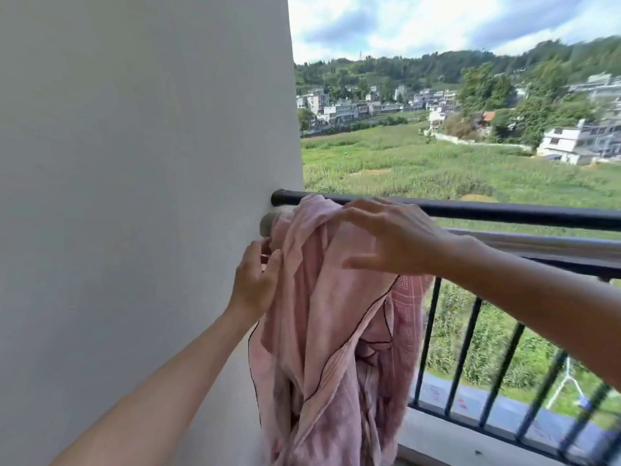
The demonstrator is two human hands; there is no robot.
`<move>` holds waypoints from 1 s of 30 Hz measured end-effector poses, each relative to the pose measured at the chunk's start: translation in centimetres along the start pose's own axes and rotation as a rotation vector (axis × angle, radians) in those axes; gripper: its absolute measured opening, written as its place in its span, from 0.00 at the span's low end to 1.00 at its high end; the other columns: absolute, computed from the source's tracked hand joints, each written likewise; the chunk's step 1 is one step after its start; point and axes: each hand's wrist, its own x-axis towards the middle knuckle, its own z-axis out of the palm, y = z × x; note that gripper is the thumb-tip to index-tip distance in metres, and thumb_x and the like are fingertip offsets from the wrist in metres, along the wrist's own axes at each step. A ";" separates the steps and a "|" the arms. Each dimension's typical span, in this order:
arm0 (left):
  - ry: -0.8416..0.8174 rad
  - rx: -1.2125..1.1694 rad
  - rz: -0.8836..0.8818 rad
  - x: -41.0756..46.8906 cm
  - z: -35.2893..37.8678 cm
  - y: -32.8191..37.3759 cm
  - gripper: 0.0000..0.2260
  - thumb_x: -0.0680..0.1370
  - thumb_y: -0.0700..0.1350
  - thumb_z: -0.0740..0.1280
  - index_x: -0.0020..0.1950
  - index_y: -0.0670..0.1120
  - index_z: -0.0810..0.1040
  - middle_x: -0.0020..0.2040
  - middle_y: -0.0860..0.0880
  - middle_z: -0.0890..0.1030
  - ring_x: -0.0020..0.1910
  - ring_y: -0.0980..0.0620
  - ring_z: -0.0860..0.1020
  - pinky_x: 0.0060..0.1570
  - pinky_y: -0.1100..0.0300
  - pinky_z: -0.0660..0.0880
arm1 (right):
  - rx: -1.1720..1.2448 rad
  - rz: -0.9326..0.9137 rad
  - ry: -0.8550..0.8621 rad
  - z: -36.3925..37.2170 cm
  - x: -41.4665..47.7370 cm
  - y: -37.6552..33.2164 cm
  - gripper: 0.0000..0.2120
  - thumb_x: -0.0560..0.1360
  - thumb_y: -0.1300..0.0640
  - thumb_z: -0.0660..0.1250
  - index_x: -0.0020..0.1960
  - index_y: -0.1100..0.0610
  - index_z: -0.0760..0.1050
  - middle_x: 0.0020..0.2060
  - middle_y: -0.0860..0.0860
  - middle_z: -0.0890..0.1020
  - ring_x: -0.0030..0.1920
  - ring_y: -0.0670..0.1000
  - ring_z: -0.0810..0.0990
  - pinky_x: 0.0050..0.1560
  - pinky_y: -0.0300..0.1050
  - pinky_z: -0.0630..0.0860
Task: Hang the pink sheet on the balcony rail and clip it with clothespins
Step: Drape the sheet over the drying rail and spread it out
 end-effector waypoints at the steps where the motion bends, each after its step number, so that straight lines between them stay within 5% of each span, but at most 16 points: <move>1: -0.088 -0.035 -0.133 -0.2 -0.1 -1.1 0.15 0.78 0.57 0.65 0.62 0.54 0.71 0.56 0.53 0.79 0.53 0.55 0.79 0.53 0.60 0.76 | -0.117 -0.007 -0.009 1.5 -0.6 -1.0 0.34 0.70 0.33 0.65 0.73 0.45 0.65 0.69 0.49 0.72 0.60 0.52 0.75 0.53 0.51 0.76; 4: -0.276 -0.183 -0.338 -0.8 0.4 -1.9 0.22 0.74 0.56 0.68 0.66 0.54 0.68 0.56 0.52 0.80 0.53 0.52 0.80 0.54 0.56 0.78 | -0.274 0.042 0.149 4.5 -1.3 -0.5 0.23 0.73 0.51 0.72 0.67 0.47 0.75 0.65 0.51 0.76 0.61 0.57 0.76 0.55 0.55 0.74; 6: -0.298 -0.190 -0.343 -1.6 0.5 -1.4 0.06 0.78 0.47 0.67 0.51 0.45 0.77 0.42 0.52 0.81 0.42 0.52 0.80 0.38 0.66 0.76 | -0.234 0.069 0.265 4.5 -1.0 -0.1 0.15 0.73 0.58 0.72 0.59 0.49 0.81 0.57 0.50 0.82 0.54 0.57 0.80 0.49 0.52 0.76; 8: -0.266 -0.101 -0.267 -2.0 0.4 -0.8 0.13 0.78 0.43 0.67 0.34 0.41 0.76 0.31 0.50 0.76 0.34 0.50 0.74 0.30 0.64 0.70 | -0.188 0.093 0.317 3.6 -0.4 -0.1 0.10 0.74 0.60 0.68 0.53 0.53 0.83 0.50 0.50 0.84 0.48 0.56 0.82 0.42 0.50 0.78; 12: -0.083 0.167 0.007 -1.8 -1.4 1.7 0.21 0.77 0.40 0.64 0.25 0.48 0.64 0.24 0.53 0.66 0.27 0.48 0.66 0.30 0.58 0.62 | -0.045 0.354 0.530 -0.9 -0.7 2.4 0.10 0.76 0.62 0.64 0.49 0.56 0.84 0.43 0.54 0.86 0.39 0.58 0.84 0.37 0.51 0.80; 14: 0.021 0.249 0.153 0.0 -2.2 4.7 0.16 0.76 0.41 0.60 0.28 0.47 0.68 0.26 0.51 0.70 0.30 0.41 0.71 0.30 0.57 0.64 | -0.029 0.477 0.560 -3.7 -1.4 5.5 0.12 0.76 0.61 0.61 0.50 0.56 0.83 0.44 0.56 0.86 0.40 0.59 0.83 0.40 0.52 0.80; 16: 0.117 0.337 0.250 2.9 -2.0 8.3 0.15 0.74 0.49 0.55 0.41 0.45 0.80 0.37 0.47 0.81 0.40 0.41 0.78 0.37 0.53 0.74 | -0.050 0.609 0.570 -6.5 -1.7 9.0 0.13 0.76 0.59 0.59 0.52 0.57 0.83 0.45 0.59 0.85 0.44 0.61 0.83 0.45 0.52 0.79; 19: 0.078 0.388 0.283 7.0 0.2 12.6 0.18 0.76 0.55 0.54 0.57 0.60 0.82 0.54 0.48 0.82 0.53 0.45 0.79 0.51 0.52 0.77 | -0.112 0.899 0.539 -9.2 -3.2 14.9 0.12 0.75 0.58 0.61 0.51 0.59 0.83 0.48 0.64 0.84 0.49 0.64 0.82 0.50 0.52 0.77; 22: 0.008 0.489 0.289 8.9 4.0 14.3 0.13 0.80 0.52 0.59 0.58 0.59 0.82 0.57 0.45 0.81 0.55 0.41 0.78 0.51 0.53 0.74 | -0.129 1.129 0.366 -9.6 -5.7 18.4 0.07 0.74 0.59 0.68 0.48 0.59 0.84 0.48 0.62 0.84 0.51 0.61 0.82 0.51 0.51 0.78; 26: -0.072 0.562 0.090 9.8 8.2 11.4 0.16 0.79 0.54 0.62 0.42 0.43 0.78 0.48 0.42 0.82 0.48 0.39 0.79 0.44 0.53 0.72 | 0.025 1.035 0.048 -6.0 -7.0 17.0 0.10 0.74 0.63 0.66 0.49 0.53 0.84 0.53 0.54 0.85 0.51 0.56 0.82 0.53 0.49 0.80; 30: -0.102 0.471 -0.039 9.9 8.3 9.6 0.17 0.76 0.57 0.65 0.36 0.44 0.77 0.41 0.43 0.82 0.45 0.41 0.79 0.41 0.55 0.71 | 0.077 0.722 0.183 -3.7 -7.1 10.8 0.14 0.81 0.51 0.60 0.57 0.54 0.81 0.54 0.54 0.84 0.50 0.57 0.82 0.45 0.48 0.77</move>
